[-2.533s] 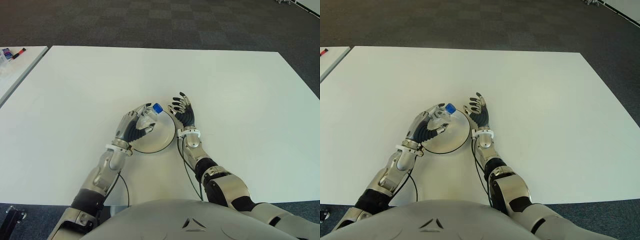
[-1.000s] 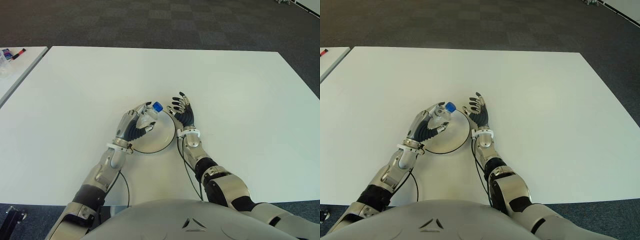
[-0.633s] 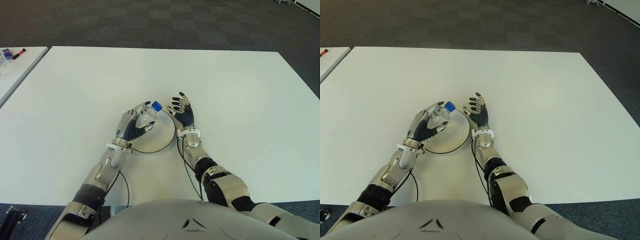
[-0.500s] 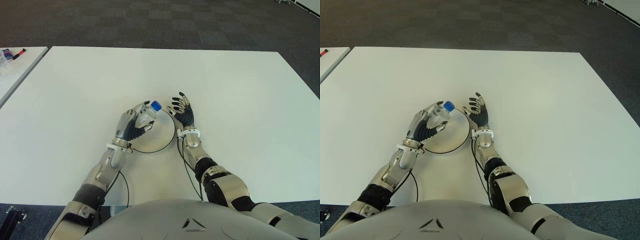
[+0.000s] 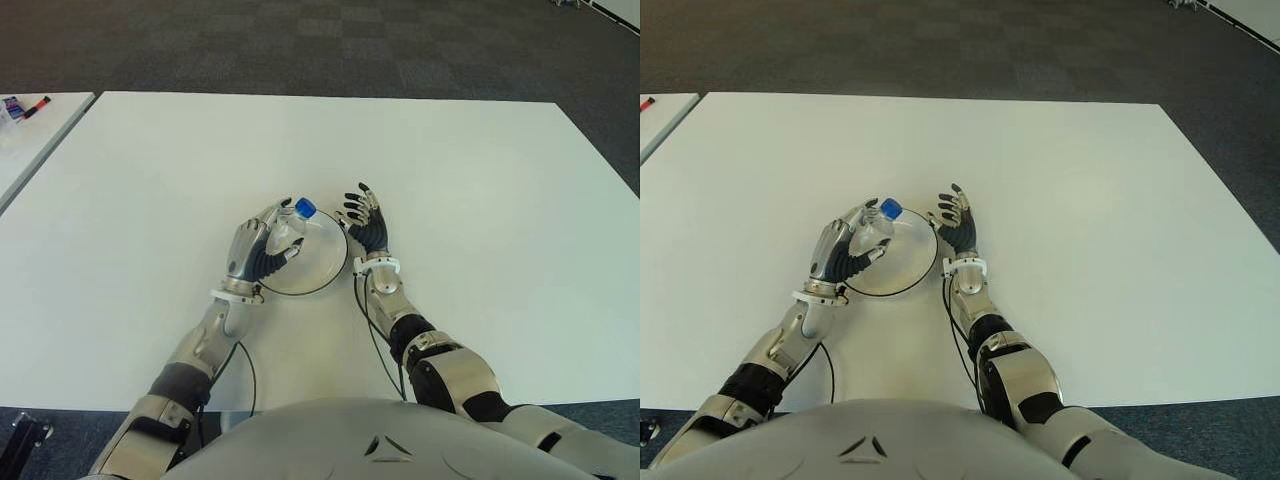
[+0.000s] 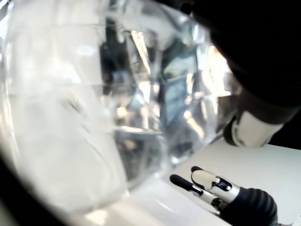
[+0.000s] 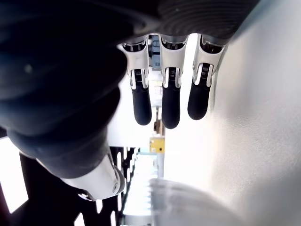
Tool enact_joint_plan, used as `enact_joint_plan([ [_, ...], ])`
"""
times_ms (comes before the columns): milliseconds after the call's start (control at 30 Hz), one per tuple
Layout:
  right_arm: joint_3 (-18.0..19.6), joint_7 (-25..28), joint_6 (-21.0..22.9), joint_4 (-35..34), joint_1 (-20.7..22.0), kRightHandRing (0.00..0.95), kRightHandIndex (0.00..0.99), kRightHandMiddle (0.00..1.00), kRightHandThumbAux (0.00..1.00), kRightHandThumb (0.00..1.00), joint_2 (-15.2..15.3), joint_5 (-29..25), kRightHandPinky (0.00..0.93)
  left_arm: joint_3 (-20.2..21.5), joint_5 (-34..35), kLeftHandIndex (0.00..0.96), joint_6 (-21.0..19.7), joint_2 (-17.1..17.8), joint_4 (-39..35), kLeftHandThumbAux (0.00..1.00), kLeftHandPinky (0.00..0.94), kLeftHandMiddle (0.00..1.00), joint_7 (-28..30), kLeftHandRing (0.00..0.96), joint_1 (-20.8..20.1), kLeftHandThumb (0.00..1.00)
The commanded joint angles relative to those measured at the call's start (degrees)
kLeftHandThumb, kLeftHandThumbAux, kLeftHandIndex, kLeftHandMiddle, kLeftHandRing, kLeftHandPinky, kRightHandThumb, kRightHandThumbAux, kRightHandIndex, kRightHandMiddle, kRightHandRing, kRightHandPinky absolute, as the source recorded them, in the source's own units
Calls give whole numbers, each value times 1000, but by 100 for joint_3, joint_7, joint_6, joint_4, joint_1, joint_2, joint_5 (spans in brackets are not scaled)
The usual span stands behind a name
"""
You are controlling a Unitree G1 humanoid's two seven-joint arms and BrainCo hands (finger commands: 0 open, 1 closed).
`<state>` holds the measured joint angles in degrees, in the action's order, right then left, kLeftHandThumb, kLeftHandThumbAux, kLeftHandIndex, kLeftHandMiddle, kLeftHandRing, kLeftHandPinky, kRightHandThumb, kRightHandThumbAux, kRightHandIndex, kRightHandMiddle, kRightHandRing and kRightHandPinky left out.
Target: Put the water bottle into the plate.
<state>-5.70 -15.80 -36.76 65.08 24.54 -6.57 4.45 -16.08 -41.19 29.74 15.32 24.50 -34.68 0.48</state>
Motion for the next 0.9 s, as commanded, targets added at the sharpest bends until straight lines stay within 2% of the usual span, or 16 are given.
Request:
enact_joint_plan([
  [33, 39, -24, 367, 298, 12, 268, 84, 260, 872, 282, -809, -39, 281, -84, -6, 71, -6, 87, 255, 529, 224, 187, 45, 205, 38, 531],
  [267, 52, 48, 385, 324, 21, 269, 89, 262, 875, 290, -795, -60, 283, -100, 22, 6, -2, 116, 268, 505, 158, 119, 67, 140, 35, 486],
  [900, 91, 31, 333, 370, 45, 262, 81, 252, 858, 299, -825, -67, 282, -146, -34, 0, 21, 195, 444, 499, 100, 97, -50, 107, -72, 380],
])
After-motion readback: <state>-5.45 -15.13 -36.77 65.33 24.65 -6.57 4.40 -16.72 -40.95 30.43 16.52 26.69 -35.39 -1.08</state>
